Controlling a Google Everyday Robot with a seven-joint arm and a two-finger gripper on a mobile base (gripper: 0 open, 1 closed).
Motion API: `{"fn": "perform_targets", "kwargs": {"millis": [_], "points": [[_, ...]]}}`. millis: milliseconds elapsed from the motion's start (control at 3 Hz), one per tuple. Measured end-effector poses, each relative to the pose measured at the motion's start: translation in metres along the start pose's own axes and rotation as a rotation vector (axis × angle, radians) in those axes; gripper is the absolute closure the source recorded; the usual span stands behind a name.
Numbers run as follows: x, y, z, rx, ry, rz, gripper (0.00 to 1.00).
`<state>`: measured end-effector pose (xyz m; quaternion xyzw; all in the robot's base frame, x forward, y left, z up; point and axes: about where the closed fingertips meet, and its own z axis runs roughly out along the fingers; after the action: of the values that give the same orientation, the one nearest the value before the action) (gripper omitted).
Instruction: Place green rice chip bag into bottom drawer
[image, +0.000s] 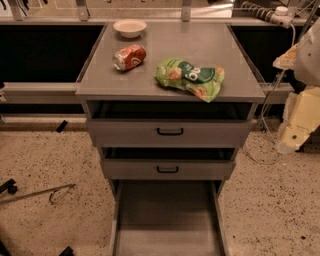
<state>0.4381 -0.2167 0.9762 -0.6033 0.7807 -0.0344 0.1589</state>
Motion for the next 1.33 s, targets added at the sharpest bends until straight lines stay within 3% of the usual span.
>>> {"fn": "perform_targets", "kwargs": {"millis": [333, 667, 1000, 1333], "points": [[0.000, 0.000, 0.000, 0.000, 0.000, 0.000, 0.00], [-0.012, -0.024, 0.009, 0.065, -0.038, -0.006, 0.00], [-0.048, -0.094, 0.034, 0.171, -0.122, -0.026, 0.00], [-0.089, -0.164, 0.060, 0.229, -0.216, -0.041, 0.00]]}}
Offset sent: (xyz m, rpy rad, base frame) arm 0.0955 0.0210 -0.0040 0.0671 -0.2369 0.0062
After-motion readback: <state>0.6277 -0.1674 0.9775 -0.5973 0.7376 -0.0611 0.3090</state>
